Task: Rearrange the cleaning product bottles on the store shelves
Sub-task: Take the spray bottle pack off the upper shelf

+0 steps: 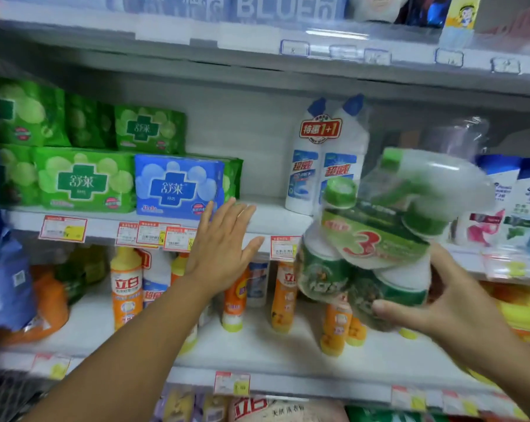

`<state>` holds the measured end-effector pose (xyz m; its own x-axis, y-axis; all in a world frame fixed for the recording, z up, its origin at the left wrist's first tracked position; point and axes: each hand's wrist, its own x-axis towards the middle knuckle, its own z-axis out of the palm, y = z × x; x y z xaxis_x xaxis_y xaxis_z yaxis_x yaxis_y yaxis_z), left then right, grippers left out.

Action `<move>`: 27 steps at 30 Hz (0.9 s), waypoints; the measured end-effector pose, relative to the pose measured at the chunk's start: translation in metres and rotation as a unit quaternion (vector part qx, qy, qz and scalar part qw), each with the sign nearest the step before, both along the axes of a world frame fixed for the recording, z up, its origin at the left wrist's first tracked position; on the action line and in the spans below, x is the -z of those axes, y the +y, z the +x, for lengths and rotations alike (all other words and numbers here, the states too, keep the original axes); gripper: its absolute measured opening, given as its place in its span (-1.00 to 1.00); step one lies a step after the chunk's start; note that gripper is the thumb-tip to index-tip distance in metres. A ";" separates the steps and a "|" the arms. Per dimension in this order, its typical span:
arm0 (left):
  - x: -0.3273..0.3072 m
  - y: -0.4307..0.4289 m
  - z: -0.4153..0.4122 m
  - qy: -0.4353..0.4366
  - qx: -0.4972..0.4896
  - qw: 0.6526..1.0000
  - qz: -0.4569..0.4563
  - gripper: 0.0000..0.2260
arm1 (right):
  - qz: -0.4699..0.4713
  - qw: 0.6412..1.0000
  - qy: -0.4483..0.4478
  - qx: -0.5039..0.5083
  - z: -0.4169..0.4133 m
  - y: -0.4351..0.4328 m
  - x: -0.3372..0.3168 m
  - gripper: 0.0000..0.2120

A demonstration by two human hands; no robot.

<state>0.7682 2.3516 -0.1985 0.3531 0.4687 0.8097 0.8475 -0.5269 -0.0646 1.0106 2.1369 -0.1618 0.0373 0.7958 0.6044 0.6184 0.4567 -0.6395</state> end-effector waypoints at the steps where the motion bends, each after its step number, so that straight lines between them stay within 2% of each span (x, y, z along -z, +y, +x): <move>1: 0.000 0.000 0.000 0.001 -0.002 1.000 0.001 -0.48 | -0.011 1.000 0.007 -0.004 0.000 -0.002 0.018 -0.37; 9: 0.000 0.001 -0.001 0.013 -0.021 1.000 -0.003 -0.45 | -0.115 0.993 -0.036 0.008 -0.008 0.068 0.128 -0.26; 17: 0.003 0.004 0.002 0.015 -0.028 0.999 0.007 -0.47 | -0.113 0.993 -0.023 0.003 -0.022 0.130 0.151 -0.42; 27: 0.003 0.004 0.002 0.021 -0.036 0.999 0.007 -0.47 | -0.189 0.981 0.043 0.014 -0.016 0.170 0.189 -0.35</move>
<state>0.7707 2.3553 -0.2016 0.3517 0.4825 0.8022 0.8800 -0.4625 -0.1076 0.9945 2.3065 -0.3504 0.1014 0.9601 0.2607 0.5633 0.1606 -0.8105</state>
